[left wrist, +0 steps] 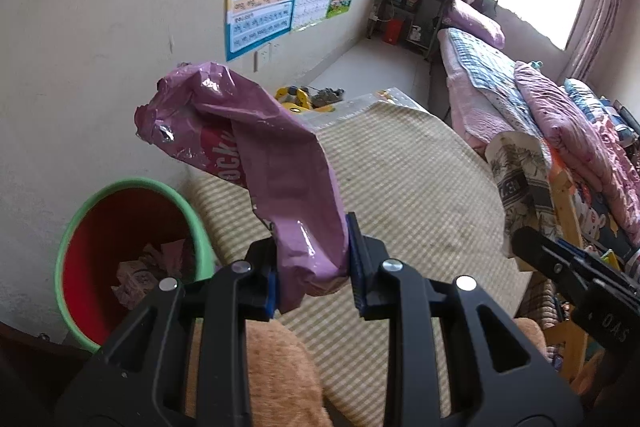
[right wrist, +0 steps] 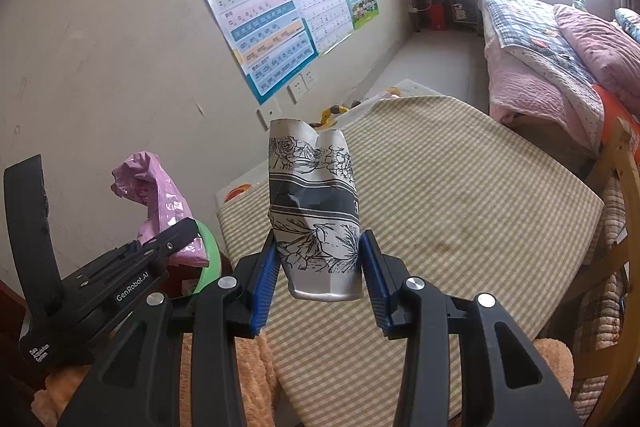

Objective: Collect trash
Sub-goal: 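Carry the pink bag and silver cup over the red bucket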

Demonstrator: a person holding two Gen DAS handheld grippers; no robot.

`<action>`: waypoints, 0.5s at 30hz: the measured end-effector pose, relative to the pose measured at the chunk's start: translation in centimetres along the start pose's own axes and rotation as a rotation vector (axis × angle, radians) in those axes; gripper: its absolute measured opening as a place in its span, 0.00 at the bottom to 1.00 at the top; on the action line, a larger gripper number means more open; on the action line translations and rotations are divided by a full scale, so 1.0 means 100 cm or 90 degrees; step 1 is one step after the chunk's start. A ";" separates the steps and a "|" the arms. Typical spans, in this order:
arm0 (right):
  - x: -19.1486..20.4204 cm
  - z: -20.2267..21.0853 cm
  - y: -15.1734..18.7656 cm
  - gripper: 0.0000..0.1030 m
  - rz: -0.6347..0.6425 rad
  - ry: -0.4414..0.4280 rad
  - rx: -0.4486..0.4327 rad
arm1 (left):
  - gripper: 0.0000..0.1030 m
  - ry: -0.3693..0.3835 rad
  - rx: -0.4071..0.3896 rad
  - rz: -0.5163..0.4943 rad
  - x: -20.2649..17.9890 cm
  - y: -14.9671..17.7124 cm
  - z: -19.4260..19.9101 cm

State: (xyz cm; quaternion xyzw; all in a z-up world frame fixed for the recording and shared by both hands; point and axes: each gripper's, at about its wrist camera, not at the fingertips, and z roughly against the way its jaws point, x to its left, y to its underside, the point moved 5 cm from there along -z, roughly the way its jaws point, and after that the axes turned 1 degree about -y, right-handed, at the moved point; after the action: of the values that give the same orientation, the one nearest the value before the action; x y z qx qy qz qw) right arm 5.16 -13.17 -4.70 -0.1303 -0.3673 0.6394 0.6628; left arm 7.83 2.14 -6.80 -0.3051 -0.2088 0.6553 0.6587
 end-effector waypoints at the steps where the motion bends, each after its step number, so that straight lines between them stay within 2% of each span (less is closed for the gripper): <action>1: 0.003 -0.001 -0.001 0.38 0.004 -0.001 0.000 | 0.25 -0.010 -0.004 0.000 0.005 -0.001 0.001; 7: 0.026 -0.010 -0.012 0.38 0.033 -0.013 -0.002 | 0.25 -0.050 -0.017 0.019 0.041 -0.004 0.007; 15: 0.071 -0.033 -0.025 0.38 0.078 -0.042 0.008 | 0.25 -0.097 -0.006 0.082 0.105 0.002 0.008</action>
State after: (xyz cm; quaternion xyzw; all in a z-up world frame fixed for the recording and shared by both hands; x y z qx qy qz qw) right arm 8.55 -5.84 -3.14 -0.1276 -0.3760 0.6851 0.6108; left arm 7.75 12.61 -7.67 -0.2701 -0.2414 0.7168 0.5957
